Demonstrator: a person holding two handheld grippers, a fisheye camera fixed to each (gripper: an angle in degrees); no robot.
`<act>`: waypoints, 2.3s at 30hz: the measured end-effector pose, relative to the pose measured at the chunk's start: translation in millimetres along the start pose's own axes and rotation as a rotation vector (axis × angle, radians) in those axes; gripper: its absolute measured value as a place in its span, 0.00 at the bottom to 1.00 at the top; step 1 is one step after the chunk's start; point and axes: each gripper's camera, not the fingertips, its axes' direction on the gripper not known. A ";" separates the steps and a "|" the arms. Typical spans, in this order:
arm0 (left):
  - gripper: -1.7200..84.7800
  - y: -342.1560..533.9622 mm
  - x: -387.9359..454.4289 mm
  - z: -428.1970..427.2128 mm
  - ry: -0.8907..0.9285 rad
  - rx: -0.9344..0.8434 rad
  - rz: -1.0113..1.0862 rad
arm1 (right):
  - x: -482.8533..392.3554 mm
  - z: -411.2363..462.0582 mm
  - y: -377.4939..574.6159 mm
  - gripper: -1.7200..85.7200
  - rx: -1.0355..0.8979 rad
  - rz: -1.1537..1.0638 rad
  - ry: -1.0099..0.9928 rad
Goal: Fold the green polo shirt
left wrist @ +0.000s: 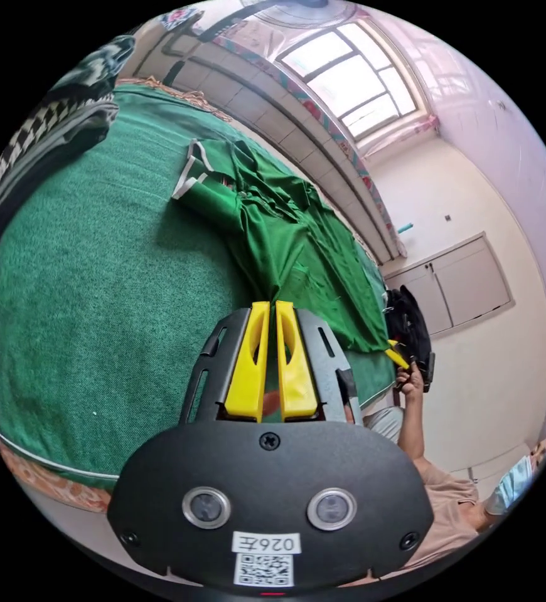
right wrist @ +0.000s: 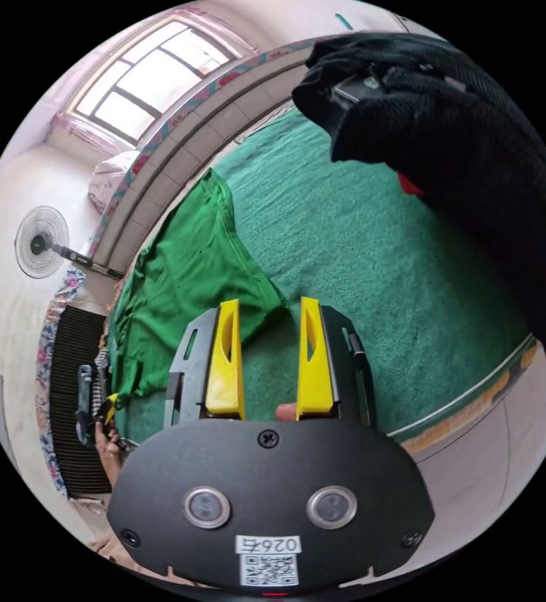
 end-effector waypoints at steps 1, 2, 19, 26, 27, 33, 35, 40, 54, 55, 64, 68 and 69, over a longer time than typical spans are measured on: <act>0.01 2.0 -7.3 -0.5 0.016 0.004 -0.012 | -8.3 5.8 -3.0 0.07 -0.013 -0.025 0.001; 0.01 3.7 -13.3 -2.0 0.020 0.001 -0.019 | -19.8 17.0 -7.8 0.03 -0.036 -0.060 -0.033; 0.18 63.8 6.0 -101.9 -0.159 -0.030 0.148 | 74.4 -17.7 51.9 0.06 0.151 0.076 0.093; 0.18 5.7 47.4 -55.5 -0.207 -0.125 0.233 | -68.4 42.8 113.0 0.05 0.189 -0.529 -0.239; 0.18 -0.3 47.6 -45.3 -0.215 -0.152 0.235 | -103.5 71.3 131.3 0.05 0.114 -0.663 -0.299; 0.11 -28.2 1.6 18.8 -0.072 -0.268 0.194 | -230.4 190.9 289.0 0.05 -0.094 -1.226 -0.348; 0.04 -23.3 -41.0 25.5 -0.080 -0.307 0.095 | -240.3 215.4 330.1 0.05 -0.098 -1.347 -0.341; 0.01 -5.5 -74.7 -29.9 -0.079 -0.141 -0.011 | -230.9 279.5 369.3 0.06 -0.236 -1.483 -0.266; 0.07 131.2 78.6 7.6 0.185 -0.508 0.585 | -95.6 296.0 300.7 0.06 -0.345 -1.454 -0.475; 0.04 149.0 77.6 35.6 0.053 -0.676 0.585 | -91.7 300.1 297.9 0.06 -0.353 -1.447 -0.474; 0.01 198.1 80.0 -26.5 0.094 -0.645 0.622 | -69.6 345.5 285.2 0.06 -0.390 -1.435 -0.478; 0.01 188.2 91.1 -56.4 0.206 -0.360 0.631 | -74.8 388.7 284.1 0.06 -0.469 -1.424 -0.459; 0.01 188.2 93.0 -49.3 0.207 -0.363 0.628 | -77.6 403.5 284.9 0.06 -0.518 -1.425 -0.461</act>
